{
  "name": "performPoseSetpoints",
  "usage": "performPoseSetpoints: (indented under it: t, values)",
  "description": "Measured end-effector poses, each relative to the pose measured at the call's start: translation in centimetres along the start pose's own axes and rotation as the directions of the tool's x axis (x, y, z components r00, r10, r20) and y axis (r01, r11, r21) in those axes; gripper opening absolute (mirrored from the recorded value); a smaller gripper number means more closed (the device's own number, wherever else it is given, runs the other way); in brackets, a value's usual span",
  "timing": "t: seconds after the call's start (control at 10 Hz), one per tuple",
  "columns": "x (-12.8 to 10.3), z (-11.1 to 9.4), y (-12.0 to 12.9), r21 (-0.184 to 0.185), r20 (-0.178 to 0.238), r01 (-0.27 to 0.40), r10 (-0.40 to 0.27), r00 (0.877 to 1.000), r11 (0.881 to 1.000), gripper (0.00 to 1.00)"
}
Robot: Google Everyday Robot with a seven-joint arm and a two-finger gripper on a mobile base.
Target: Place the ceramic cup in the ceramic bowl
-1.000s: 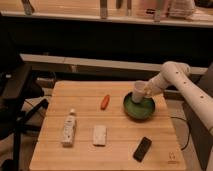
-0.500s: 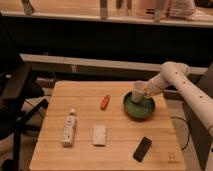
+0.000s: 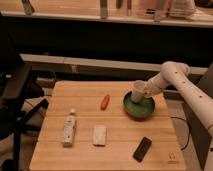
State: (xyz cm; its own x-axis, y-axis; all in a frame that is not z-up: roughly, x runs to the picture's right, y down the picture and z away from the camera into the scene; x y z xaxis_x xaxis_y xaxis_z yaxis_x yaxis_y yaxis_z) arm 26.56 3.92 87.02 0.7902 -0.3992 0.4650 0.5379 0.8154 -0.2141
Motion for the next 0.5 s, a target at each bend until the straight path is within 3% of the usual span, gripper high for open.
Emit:
performPoseSetpoints:
  t: [0.2,0.4,0.5]
  values:
    - [0.06,0.00,-0.05,0.003,0.001,0.001,-0.001,1.000,1.000,0.14]
    - [0.19,-0.14,-0.29,0.006,0.000,0.002,-0.002,1.000,1.000,0.29]
    - [0.20,-0.15,-0.34,0.007,0.000,0.003,-0.003,1.000,1.000,0.32]
